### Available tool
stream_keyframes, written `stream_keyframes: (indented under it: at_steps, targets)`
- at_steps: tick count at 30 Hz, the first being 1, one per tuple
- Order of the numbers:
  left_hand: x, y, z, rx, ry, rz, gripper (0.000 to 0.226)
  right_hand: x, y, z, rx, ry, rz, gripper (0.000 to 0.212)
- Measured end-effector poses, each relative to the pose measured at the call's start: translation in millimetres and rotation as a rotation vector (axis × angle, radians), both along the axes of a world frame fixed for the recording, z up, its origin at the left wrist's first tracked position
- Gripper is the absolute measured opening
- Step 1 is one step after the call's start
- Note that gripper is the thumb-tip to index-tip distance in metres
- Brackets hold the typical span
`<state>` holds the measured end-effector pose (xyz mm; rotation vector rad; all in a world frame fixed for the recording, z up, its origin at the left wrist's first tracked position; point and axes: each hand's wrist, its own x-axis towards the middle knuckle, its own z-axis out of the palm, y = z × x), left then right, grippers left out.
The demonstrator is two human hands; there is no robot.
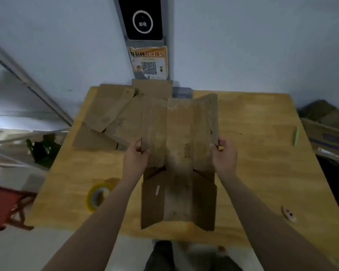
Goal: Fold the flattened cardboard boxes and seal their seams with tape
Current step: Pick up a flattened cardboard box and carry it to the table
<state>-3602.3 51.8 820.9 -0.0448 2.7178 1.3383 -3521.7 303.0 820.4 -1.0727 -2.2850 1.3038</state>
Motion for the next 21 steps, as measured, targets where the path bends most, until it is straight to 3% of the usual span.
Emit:
stream_keyframes:
  at_steps: [5,8,12,15,21]
  targets:
    - [-47,5,-30,-0.017,-0.092,-0.056,0.046,-29,-4,-20,0.018,-0.091,-0.024,0.03]
    - [-63,4,-44,-0.071,-0.127,-0.098,0.048,-45,1,-38,0.014,-0.149,0.016,0.053]
    - [-69,8,-60,-0.201,-0.208,-0.216,0.069,-55,0,-60,0.049,-0.263,0.224,0.09]
    - [-68,17,-65,-0.207,-0.279,-0.288,0.081,-53,-5,-73,0.232,-0.39,0.448,0.094]
    - [-61,35,-95,-0.382,-0.216,-0.484,0.083,-45,-15,-111,0.177,-0.484,0.575,0.107]
